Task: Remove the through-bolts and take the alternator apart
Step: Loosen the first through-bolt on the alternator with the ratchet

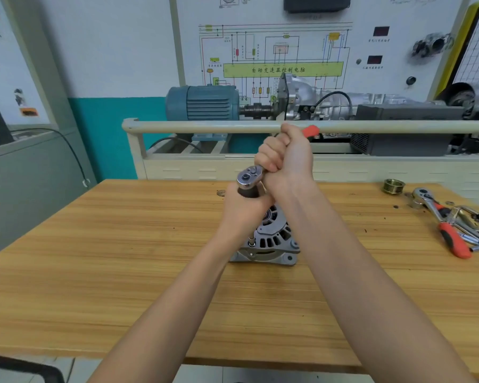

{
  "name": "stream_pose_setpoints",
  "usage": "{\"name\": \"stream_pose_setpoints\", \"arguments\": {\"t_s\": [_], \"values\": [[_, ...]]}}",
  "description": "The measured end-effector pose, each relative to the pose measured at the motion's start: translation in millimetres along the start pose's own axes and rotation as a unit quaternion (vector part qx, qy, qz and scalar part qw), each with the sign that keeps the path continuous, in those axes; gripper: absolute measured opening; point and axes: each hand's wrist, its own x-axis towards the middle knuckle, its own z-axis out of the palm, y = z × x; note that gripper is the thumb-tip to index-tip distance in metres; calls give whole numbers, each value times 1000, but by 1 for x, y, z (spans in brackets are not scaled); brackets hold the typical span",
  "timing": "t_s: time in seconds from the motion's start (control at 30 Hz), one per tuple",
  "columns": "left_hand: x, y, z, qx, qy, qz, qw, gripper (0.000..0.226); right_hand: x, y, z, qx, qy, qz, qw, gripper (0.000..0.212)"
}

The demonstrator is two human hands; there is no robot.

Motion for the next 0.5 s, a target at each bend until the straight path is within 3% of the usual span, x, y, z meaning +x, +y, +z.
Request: {"name": "stream_pose_setpoints", "arguments": {"t_s": [0.1, 0.17, 0.23, 0.33, 0.4, 0.43, 0.5], "values": [[-1, 6, -15, 86, -190, 21, 978, 31, 3, -11, 0, -58, -91, 188, 976, 52], [-2, 12, -18, 129, -269, 21, 954, 34, 4, -14, 0, -95, -129, 261, 952, 49], [-1, 11, -13, 120, -239, 8, 964, 38, 3, -13, 2, -93, -118, 254, 955, 48], [-1, 4, 2, 20, -56, -16, 998, 38, 4, -11, 0, -27, -35, 120, 992, 49], [-3, 3, 9, -12, 16, -9, 1000, 31, 4, -12, -2, -13, -12, 69, 997, 48], [-4, 2, 9, -1, 12, 6, 1000, 29, 4, -14, -4, -18, -19, 80, 996, 49], [-6, 0, 5, 40, -71, 29, 996, 32, 3, -19, -4, -50, -61, 157, 985, 52]]}}
